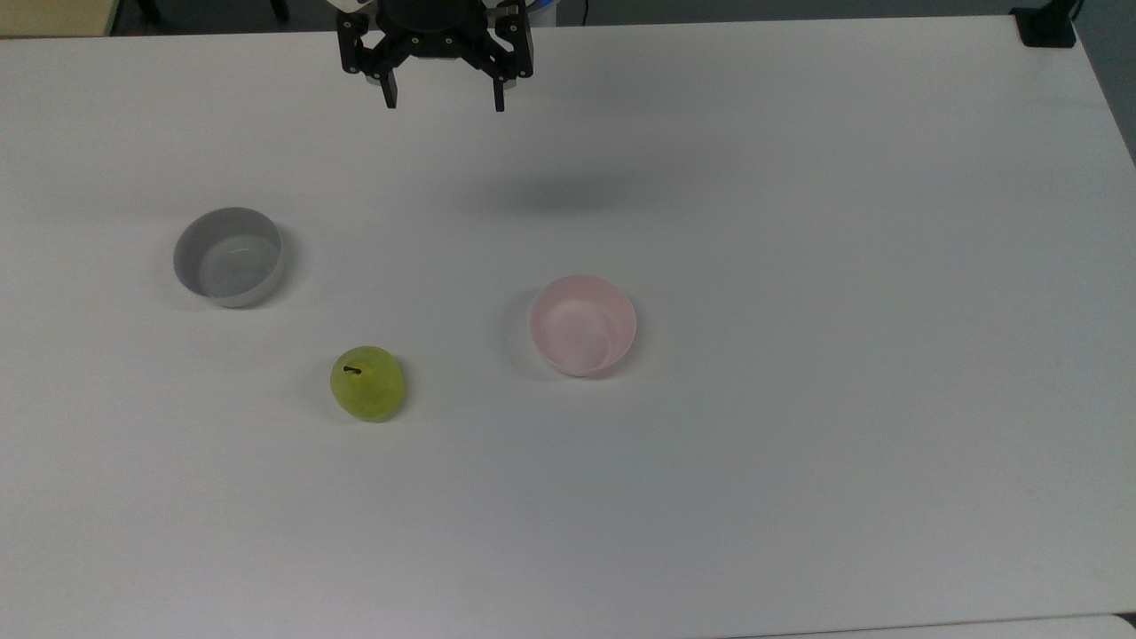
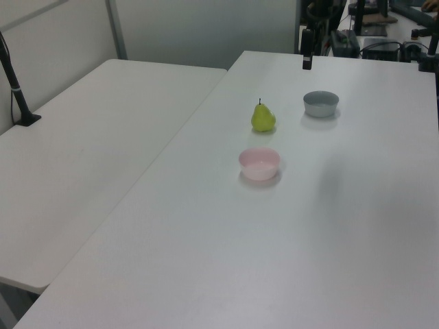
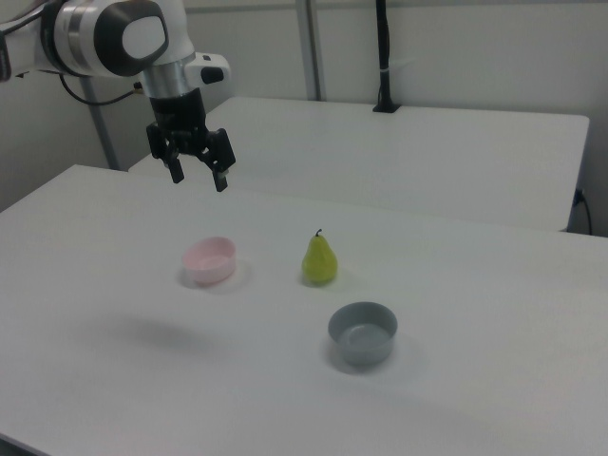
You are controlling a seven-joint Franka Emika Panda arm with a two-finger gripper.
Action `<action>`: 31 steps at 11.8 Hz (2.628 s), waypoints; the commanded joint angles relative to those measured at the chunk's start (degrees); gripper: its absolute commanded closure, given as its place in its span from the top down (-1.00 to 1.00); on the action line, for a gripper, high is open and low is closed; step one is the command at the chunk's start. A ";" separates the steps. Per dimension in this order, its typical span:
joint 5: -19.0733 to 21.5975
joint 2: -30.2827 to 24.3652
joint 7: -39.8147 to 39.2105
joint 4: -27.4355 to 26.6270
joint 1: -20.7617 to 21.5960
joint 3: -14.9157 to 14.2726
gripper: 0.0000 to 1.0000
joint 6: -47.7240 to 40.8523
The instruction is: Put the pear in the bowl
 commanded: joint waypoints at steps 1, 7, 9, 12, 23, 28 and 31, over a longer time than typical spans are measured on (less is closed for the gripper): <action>1.16 -1.12 -0.90 -0.96 -0.03 -0.26 1.00 0.55; 1.16 -1.30 -0.99 -0.96 -0.12 -0.26 1.00 0.28; 1.16 -1.21 -1.25 -0.96 -0.12 -0.35 1.00 0.28; 1.16 -0.95 -1.34 -0.96 -0.12 -0.26 1.00 0.37; 0.28 8.53 -1.69 4.84 -4.78 -0.44 1.00 10.36; -3.56 15.03 -1.69 4.58 -6.36 -0.44 1.00 20.13; -4.90 17.85 -1.43 2.12 -6.28 -0.35 1.00 28.30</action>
